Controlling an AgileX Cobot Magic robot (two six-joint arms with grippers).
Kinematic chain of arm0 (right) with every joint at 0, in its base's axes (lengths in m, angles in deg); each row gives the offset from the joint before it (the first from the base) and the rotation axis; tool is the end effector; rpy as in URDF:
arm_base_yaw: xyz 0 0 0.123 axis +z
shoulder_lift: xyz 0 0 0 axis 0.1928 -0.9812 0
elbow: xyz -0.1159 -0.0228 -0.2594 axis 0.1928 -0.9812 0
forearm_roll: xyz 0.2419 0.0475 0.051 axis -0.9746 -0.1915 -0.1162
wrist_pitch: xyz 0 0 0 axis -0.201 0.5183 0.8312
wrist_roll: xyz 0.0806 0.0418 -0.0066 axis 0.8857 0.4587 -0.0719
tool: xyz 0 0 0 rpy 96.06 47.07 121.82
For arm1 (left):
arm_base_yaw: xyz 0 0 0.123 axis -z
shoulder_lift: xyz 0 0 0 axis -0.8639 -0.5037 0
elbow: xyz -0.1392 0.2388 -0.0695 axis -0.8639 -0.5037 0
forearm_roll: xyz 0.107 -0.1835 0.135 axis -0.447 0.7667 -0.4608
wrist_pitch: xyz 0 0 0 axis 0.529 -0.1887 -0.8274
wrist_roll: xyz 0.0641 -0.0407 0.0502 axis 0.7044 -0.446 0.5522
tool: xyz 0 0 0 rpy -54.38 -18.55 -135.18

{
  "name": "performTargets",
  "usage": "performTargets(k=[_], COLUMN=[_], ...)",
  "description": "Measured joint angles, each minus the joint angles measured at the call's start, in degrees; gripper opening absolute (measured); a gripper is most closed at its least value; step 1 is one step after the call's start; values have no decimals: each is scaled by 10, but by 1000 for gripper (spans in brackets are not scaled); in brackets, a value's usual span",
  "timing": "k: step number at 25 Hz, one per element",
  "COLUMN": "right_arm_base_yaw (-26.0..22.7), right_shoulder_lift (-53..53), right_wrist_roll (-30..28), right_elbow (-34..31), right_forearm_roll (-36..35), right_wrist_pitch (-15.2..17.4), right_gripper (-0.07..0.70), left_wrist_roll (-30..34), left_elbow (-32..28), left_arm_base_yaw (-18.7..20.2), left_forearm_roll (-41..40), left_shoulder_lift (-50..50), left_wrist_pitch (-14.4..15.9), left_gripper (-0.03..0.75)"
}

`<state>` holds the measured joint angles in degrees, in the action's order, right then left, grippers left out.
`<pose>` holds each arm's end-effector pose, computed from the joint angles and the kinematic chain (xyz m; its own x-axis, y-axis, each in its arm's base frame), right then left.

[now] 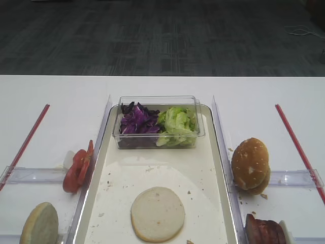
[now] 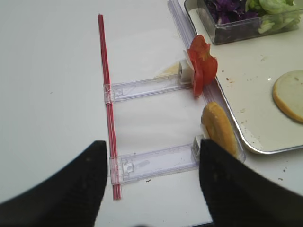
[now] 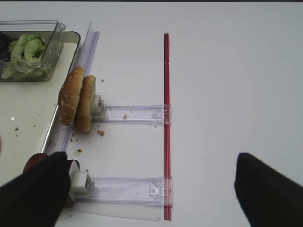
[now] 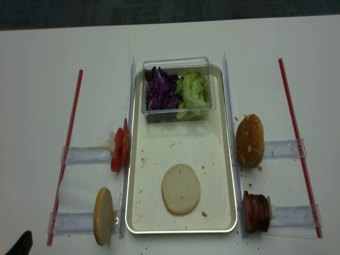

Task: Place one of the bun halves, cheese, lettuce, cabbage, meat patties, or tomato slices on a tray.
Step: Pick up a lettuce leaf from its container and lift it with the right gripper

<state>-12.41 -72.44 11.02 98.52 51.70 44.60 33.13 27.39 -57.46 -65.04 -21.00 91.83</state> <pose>-0.0063 0.0074 0.2644 -0.5183 0.0044 -0.8552 -0.0498 0.9981 0.0353 -0.0115 -0.0049 0.2646 -0.5497 0.0598 -0.8332 0.1110 0.9938 -0.0019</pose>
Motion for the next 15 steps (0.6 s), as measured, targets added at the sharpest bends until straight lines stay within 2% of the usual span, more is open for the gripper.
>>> performTargets(k=[15], right_arm_base_yaw=[0], right_shoulder_lift=[0], right_wrist_roll=[0], right_elbow=[0], right_forearm_roll=[0], right_wrist_pitch=[0], right_gripper=[692], left_wrist_roll=[0], left_elbow=[0], left_arm_base_yaw=[0], left_forearm_roll=[0], left_shoulder_lift=[0], left_wrist_pitch=[0], left_gripper=[429])
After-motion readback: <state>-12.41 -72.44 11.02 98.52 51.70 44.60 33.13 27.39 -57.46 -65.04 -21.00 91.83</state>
